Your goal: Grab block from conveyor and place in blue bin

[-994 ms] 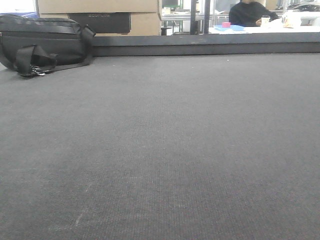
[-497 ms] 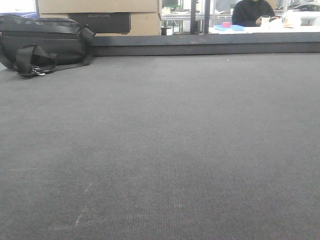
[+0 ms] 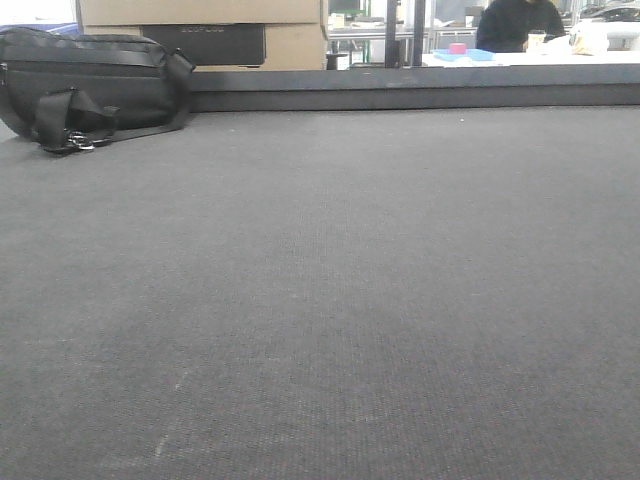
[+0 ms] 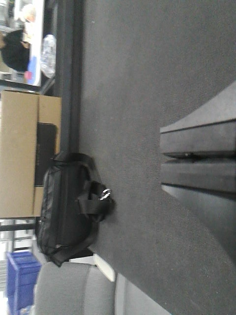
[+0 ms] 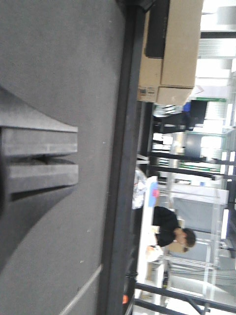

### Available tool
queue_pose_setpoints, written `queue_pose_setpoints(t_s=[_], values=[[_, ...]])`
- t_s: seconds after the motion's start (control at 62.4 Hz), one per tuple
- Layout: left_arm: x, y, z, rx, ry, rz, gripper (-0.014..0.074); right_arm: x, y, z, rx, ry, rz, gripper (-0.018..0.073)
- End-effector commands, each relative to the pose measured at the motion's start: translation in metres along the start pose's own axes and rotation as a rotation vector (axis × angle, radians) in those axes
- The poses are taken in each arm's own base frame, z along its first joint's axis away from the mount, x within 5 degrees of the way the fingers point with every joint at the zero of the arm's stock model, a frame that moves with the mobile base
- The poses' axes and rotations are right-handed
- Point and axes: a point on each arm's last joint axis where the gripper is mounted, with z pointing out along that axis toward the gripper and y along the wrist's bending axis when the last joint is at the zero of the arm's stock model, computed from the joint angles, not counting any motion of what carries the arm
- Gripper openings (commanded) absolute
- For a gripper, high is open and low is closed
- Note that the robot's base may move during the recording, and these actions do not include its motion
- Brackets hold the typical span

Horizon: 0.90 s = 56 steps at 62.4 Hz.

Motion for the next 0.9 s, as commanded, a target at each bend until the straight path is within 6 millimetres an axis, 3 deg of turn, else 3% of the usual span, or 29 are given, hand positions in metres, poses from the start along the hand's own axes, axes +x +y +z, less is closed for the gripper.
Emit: queue_pose_setpoints(t_s=[0.0, 0.208, 0.449, 0.657, 0.882], values=[[-0.022, 0.0, 0.016, -0.005, 0.085, -0.008, -0.0111, -0.01, -0.001, 0.007, -0.001, 0.135, -0.014, -0.0162], [-0.047, 0.001, 0.081, 0.0, 0.49, -0.012, -0.0111, -0.027, 0.004, 0.048, -0.053, 0.496, 0.136, -0.0162], [-0.041, 0.002, 0.141, -0.002, 0.661, -0.016, -0.0111, -0.032, 0.006, 0.104, -0.069, 0.928, 0.129, -0.0162], [-0.023, 0.002, 0.165, 0.001, 0.765, -0.027, -0.0111, -0.03, 0.002, 0.147, -0.049, 1.163, 0.071, -0.0162], [-0.02, 0.0, 0.167, 0.015, 0.793, -0.057, -0.0111, -0.011, 0.002, 0.173, -0.043, 1.364, 0.048, -0.0162]])
